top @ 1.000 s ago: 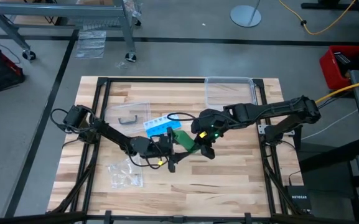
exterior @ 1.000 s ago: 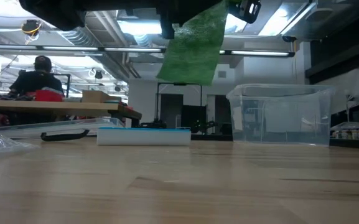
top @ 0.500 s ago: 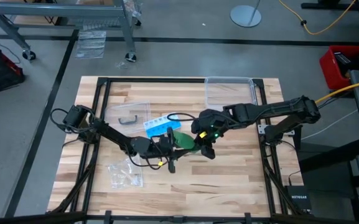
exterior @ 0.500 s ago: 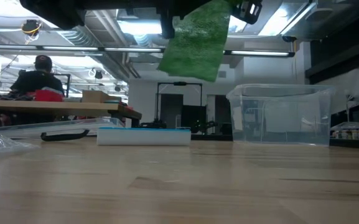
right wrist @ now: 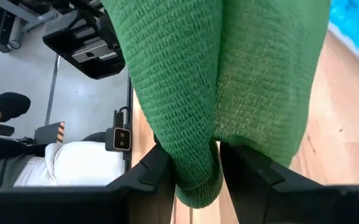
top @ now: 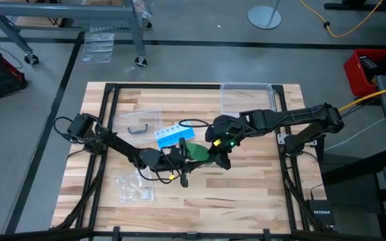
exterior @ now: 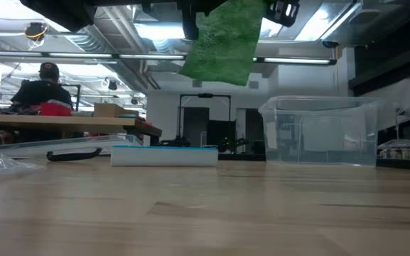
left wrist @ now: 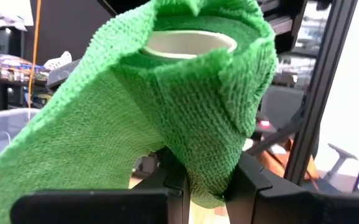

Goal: Roll bandage
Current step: Roll the green bandage

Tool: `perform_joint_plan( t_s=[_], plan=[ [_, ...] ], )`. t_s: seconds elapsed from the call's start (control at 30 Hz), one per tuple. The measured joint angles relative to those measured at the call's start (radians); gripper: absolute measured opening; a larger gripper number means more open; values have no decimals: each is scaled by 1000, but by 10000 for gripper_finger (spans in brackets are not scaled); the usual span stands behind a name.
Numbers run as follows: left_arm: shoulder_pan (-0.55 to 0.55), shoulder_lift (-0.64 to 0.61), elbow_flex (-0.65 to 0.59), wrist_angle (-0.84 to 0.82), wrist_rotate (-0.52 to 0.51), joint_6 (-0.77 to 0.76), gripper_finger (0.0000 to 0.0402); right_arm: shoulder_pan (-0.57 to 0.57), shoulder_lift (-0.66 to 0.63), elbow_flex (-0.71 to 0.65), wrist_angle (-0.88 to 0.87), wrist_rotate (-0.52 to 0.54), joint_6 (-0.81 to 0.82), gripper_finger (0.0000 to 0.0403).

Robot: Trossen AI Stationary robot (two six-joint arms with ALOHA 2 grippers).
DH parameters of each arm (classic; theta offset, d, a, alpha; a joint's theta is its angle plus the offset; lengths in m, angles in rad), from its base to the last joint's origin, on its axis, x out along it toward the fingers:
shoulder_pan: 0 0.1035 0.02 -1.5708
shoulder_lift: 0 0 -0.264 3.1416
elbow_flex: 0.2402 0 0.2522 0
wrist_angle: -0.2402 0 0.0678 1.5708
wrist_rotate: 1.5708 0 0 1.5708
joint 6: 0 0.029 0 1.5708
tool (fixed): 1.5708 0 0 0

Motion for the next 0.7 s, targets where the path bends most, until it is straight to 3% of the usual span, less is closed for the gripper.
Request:
perform_joint_plan(
  t_s=[0.17, 0.4, 0.7],
  plan=[
    [2, -4, 3, 24, -6, 0, 50, 1, 2, 90, -65, 24, -82, 128],
    [5, -29, 2, 2, -20, 11, 47, 3, 2, 162, -176, 135, -126, 129],
    [2, -28, -12, -51, -101, 28, 44, 3, -24, 167, -292, 65, -134, 129]
  ],
)
